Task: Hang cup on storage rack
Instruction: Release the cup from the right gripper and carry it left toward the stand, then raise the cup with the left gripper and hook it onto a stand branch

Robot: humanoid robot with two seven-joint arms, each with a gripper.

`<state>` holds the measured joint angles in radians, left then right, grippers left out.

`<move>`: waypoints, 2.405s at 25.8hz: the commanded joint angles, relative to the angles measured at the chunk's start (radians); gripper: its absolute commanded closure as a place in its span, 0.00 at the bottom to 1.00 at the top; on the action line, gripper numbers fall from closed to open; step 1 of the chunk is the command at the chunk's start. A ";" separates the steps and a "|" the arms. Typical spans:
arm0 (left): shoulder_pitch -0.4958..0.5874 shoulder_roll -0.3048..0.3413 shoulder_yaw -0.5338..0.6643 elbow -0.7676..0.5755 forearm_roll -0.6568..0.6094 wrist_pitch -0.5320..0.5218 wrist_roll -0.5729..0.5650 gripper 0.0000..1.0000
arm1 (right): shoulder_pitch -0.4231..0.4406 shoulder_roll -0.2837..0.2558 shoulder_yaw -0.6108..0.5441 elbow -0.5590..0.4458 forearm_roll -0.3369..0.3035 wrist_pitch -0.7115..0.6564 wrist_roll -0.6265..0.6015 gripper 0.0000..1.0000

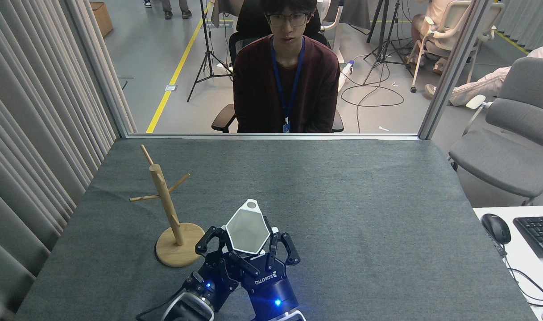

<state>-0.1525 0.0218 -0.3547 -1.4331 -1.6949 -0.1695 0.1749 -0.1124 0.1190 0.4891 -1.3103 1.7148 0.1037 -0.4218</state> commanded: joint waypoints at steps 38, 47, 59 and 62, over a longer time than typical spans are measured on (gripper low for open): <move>0.315 0.104 0.370 -0.248 -0.002 0.136 0.089 0.43 | 0.091 -0.163 -0.373 0.040 -0.222 0.079 0.032 0.02; 0.142 0.129 0.505 -0.043 -0.422 0.235 0.094 0.44 | 0.091 -0.168 -0.374 0.042 -0.221 0.080 0.035 0.02; 0.030 0.081 0.497 0.059 -0.540 0.249 0.094 0.44 | 0.080 -0.170 -0.379 0.062 -0.225 0.077 0.034 0.02; 0.027 0.076 0.494 0.079 -0.546 0.257 0.094 0.44 | 0.076 -0.168 -0.379 0.065 -0.227 0.079 0.034 0.02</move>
<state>-0.1212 0.1028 0.1423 -1.3713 -2.2332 0.0797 0.2682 -0.0324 -0.0503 0.1111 -1.2488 1.4895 0.1815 -0.3831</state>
